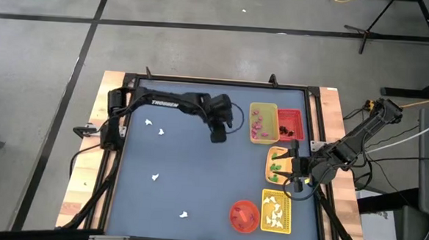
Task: Sort Halloween decoration
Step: Put the white ghost toy into the yellow box
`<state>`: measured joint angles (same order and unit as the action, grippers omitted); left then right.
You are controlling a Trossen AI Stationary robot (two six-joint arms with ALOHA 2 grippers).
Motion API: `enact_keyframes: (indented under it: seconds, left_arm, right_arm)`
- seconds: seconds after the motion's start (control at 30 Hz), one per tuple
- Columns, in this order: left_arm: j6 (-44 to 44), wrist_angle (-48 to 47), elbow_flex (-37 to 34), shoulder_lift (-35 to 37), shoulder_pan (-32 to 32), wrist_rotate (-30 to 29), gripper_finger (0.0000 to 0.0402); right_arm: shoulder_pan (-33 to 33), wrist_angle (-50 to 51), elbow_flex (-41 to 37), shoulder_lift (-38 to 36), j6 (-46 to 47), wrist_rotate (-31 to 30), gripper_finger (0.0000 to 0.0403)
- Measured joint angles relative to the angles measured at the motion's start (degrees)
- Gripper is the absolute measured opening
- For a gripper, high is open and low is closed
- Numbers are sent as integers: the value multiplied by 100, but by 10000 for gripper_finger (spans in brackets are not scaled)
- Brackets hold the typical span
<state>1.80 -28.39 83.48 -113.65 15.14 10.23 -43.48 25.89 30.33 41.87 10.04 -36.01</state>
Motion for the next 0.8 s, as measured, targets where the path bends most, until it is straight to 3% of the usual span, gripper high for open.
enact_keyframes:
  seconds: [0.13,0.53,0.8]
  left_arm:
    - [399,1174,4,2,-525,21,56]
    - [426,4395,21,-217,-2477,-1720,56]
    - [422,6858,97,-1069,-3375,-2460,56]
  right_arm:
    - [0,0,0,1,-2,0,225]
    - [2,18,0,2,-4,0,225]
    - [2,138,-2,2,-11,-52,225]
